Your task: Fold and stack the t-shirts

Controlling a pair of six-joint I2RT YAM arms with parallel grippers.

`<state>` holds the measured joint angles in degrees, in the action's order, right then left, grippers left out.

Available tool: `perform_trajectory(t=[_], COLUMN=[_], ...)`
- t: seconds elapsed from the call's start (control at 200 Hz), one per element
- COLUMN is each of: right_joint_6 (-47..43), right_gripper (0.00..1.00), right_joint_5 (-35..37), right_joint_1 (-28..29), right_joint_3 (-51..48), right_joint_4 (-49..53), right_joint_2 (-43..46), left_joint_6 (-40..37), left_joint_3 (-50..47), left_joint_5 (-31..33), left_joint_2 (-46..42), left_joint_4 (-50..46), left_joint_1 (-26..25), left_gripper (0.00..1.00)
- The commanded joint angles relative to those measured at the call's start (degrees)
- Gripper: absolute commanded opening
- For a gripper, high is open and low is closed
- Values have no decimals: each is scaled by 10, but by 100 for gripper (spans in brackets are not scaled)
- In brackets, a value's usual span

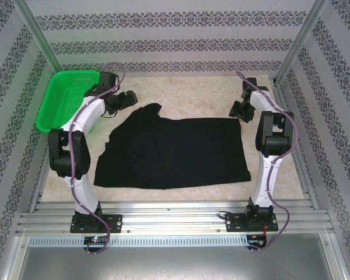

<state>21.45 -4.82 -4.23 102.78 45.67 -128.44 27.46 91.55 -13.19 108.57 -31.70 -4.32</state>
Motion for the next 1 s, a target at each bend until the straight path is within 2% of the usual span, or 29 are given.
perform_trajectory(t=[0.0,0.17,0.26,0.49,0.654,0.769,0.859,0.994], right_joint_6=[-1,-5,-4,1,-3,-5,-5,-4], right_gripper=[48,45,41,15,3,2,1,1], right_joint_5=[41,55,58,62,62,54,47,37], right_joint_1=[9,20,24,28,28,28,29,31], right_joint_3=[13,22,18,-13,-27,-28,-30,-34], right_joint_4=[18,30,38,29,14,14,12,11], right_joint_2=[-19,-29,-29,-16,-2,2,8,24], left_joint_6=[-30,-38,-36,-40,-58,-76,-90,-84], left_joint_3=[34,83,126,227,319,417,491,535], left_joint_5=[20,22,21,-7,-22,-32,-17,-6], left_joint_2=[30,88,129,213,276,334,381,420], left_joint_4=[-24,-39,-60,-79,-110,-165,-220,-241], left_joint_1=[-8,-8,-9,-24,-41,-49,-56,-59], left_gripper=[87,86,86,85,85,83,82,79])
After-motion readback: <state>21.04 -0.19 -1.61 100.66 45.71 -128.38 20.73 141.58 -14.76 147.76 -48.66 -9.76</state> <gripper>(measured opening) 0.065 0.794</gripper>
